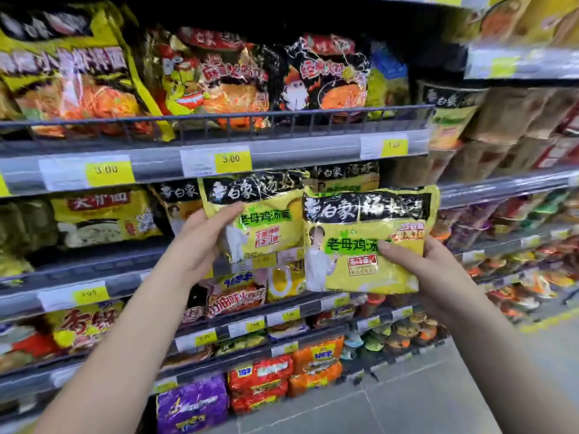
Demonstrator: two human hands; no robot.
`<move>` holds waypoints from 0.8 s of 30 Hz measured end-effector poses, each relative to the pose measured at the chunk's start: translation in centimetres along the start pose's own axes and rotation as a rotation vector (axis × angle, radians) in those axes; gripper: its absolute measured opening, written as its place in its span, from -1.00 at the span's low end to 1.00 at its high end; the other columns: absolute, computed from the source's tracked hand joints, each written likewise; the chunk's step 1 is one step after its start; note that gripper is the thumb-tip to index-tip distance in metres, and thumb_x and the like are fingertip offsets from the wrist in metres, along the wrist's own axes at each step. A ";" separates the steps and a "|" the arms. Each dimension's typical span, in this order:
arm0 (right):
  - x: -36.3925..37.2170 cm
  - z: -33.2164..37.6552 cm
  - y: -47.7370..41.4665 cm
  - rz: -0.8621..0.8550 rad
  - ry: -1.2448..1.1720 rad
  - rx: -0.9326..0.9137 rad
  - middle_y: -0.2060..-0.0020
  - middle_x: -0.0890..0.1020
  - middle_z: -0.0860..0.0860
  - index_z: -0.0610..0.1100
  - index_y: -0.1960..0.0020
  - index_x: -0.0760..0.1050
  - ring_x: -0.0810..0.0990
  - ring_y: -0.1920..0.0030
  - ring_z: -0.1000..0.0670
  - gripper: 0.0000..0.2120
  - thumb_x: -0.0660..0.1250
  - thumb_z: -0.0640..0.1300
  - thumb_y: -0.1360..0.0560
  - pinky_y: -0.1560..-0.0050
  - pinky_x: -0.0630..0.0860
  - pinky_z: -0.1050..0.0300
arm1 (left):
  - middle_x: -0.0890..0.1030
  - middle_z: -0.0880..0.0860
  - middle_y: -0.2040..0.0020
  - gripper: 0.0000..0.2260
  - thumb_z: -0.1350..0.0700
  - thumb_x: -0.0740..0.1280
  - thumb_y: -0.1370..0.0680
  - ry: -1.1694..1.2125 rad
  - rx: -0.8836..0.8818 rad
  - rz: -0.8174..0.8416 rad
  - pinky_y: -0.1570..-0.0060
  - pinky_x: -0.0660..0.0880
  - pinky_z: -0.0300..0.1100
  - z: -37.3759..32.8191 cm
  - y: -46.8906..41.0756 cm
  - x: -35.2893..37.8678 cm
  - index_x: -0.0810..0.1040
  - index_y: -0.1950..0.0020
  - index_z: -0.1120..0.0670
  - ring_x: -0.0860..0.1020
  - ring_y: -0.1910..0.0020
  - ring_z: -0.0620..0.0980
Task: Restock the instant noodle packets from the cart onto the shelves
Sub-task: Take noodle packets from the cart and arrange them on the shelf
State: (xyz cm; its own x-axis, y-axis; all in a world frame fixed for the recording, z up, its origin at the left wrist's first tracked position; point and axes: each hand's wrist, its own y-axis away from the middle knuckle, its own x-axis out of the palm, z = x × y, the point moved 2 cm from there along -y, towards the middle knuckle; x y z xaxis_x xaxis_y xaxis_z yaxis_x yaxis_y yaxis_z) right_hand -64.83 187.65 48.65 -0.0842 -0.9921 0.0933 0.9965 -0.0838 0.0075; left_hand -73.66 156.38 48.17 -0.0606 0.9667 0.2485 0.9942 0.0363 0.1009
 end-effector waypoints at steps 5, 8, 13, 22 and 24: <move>-2.5 -0.1 -4.4 0.128 0.004 0.036 -0.02 0.76 -0.10 -0.14 -0.19 0.55 0.76 0.07 -0.03 -0.41 0.60 0.04 -0.24 0.22 0.68 0.14 | 0.62 -0.10 0.46 -0.90 0.14 0.40 -0.59 -0.023 -0.009 -0.096 0.03 0.53 -0.09 0.0 -1.5 1.8 0.53 0.05 0.13 0.59 0.44 -0.19; -2.8 -0.5 -5.6 0.167 0.014 0.056 -0.03 0.76 -0.08 -0.10 -0.17 0.57 0.75 0.00 -0.04 -0.40 0.65 0.09 -0.22 0.00 0.65 0.01 | 0.68 0.06 0.22 -0.55 0.01 0.52 -0.48 -0.048 -0.028 -0.093 -0.09 0.59 -0.03 0.2 -2.4 2.2 0.51 -0.19 0.29 0.68 0.19 -0.04; -3.8 -1.3 -6.0 0.171 -0.039 0.090 0.01 0.76 -0.12 -0.16 -0.22 0.55 0.75 0.11 -0.07 -0.40 0.63 0.01 -0.25 0.22 0.65 0.07 | 0.71 0.14 0.04 -0.71 0.08 0.49 -0.48 -0.084 -0.102 -0.095 -0.13 0.55 -0.04 0.3 -4.4 3.1 0.55 0.03 0.28 0.69 0.08 0.00; -7.2 -1.0 -5.8 0.095 -0.004 0.090 -0.01 0.72 -0.25 -0.24 -0.26 0.52 0.70 0.17 -0.24 0.03 0.74 0.24 0.04 0.29 0.64 -0.14 | 0.68 0.14 -0.07 -0.45 -0.15 0.58 -0.39 -0.326 -0.075 -0.170 -0.28 0.51 -0.03 1.4 -7.0 4.4 0.53 -0.11 0.24 0.61 -0.16 0.08; -7.9 -0.9 -5.4 0.093 -0.026 0.097 -0.06 0.72 -0.23 -0.21 -0.29 0.51 0.74 0.11 -0.22 0.05 0.75 0.23 0.06 0.29 0.66 -0.10 | 0.61 0.17 -0.24 -0.32 -0.19 0.55 -0.41 -0.409 -0.052 -0.166 -0.34 0.43 -0.04 1.9 -7.3 4.4 0.47 -0.29 0.26 0.54 -0.27 0.12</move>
State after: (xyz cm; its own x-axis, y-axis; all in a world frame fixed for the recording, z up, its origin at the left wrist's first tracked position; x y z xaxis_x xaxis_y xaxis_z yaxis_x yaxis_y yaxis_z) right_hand -69.59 195.81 46.96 0.0071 -0.9923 0.1234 0.9954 0.0188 0.0941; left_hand -80.99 160.84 46.74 -0.1691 0.9698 -0.1756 0.9675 0.1973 0.1580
